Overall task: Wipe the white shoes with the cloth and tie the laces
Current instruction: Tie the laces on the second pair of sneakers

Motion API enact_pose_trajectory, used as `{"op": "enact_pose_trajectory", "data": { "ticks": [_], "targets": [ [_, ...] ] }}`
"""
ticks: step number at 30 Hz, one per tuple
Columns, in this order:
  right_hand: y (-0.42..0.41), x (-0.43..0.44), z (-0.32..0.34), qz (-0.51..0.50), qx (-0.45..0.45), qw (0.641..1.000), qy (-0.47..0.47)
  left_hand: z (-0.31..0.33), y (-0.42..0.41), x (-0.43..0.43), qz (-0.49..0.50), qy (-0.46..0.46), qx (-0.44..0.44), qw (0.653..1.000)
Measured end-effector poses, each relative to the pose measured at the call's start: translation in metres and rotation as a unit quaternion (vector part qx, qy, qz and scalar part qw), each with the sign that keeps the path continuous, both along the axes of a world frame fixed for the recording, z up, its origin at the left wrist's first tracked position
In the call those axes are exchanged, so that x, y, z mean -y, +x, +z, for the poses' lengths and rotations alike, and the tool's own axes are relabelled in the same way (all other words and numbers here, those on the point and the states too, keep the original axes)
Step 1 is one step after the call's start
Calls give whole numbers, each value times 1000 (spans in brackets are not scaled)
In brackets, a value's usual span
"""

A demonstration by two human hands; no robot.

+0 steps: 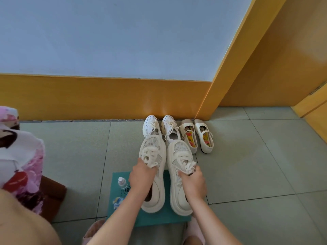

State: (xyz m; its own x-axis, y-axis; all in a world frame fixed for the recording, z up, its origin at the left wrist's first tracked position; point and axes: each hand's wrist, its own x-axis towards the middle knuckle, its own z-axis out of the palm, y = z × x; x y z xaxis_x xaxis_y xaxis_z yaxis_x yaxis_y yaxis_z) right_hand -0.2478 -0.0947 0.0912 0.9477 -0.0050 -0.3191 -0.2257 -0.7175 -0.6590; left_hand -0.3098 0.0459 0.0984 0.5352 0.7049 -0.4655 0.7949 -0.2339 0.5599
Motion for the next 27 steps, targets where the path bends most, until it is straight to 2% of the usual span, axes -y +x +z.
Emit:
{"op": "enact_pose_trajectory", "data": {
  "ticks": [7, 12, 18, 27],
  "targets": [
    [37, -69, 35, 33, 48, 998, 35, 41, 30, -90, 38, 42, 39, 998],
    [54, -139, 41, 70, 52, 996, 31, 41, 37, -160, 79, 87, 33, 992],
    [67, -212, 8, 95, 27, 995, 15, -4, 37, -218, 94, 81, -46, 991],
    [79, -280, -68, 112, -15, 992, -54, -86, 44, -255, 112, 62, -87, 988]
  ]
}}
